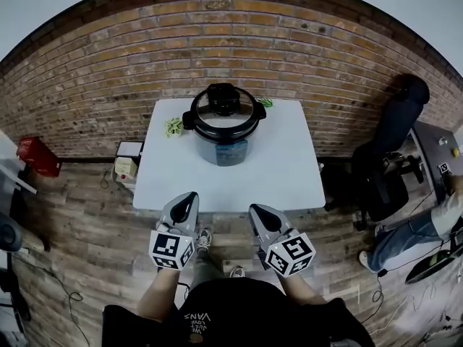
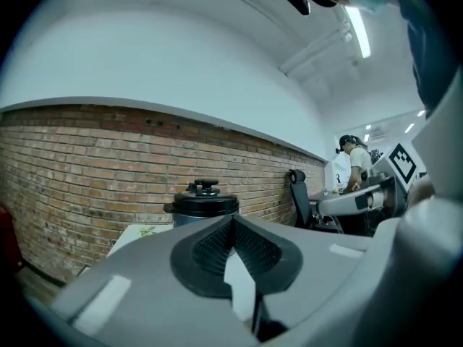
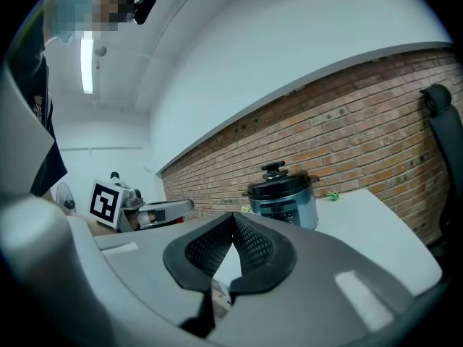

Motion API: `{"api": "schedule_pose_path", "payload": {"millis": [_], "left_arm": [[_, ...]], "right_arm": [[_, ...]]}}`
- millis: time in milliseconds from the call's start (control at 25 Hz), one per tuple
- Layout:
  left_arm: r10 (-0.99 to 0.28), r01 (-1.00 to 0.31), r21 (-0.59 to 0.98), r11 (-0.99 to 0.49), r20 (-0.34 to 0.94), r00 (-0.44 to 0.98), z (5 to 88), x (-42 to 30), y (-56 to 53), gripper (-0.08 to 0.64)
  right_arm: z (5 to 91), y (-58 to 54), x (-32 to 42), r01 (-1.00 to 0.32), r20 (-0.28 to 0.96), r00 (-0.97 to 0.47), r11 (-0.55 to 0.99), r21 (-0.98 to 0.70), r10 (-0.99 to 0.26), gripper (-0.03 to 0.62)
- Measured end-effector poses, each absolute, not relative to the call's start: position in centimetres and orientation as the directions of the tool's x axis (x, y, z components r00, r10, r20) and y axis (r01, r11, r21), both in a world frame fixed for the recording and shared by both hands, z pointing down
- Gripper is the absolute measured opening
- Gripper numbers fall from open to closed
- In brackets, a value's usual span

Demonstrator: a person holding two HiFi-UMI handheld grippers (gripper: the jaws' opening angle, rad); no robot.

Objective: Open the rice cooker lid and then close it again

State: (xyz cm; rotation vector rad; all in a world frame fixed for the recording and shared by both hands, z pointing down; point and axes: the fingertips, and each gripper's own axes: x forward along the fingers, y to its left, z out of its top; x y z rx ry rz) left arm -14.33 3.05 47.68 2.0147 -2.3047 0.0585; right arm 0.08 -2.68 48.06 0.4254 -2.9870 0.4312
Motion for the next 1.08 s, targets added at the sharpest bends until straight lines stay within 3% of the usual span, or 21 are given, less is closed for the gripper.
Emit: {"api": "schedule_pose_path", "payload": {"millis": [440, 1080], "left_arm": [[-0.977, -0.981, 0.096, 0.166, 0.149, -0.15, 51.0, -11.4, 6.3, 0.002], [-0.976, -0.983, 0.076, 0.166, 0.159, -0.152, 51.0, -10.9, 6.2, 0.002]], "right_arm": [[49.5, -2.2, 0.8, -0.301, 0.155, -0.951, 0.912, -0.28, -0.266, 0.005], [49.4, -2.2, 0.7, -0.294, 0.145, -0.954, 0.915, -0.276, -0.263, 0.005]]}}
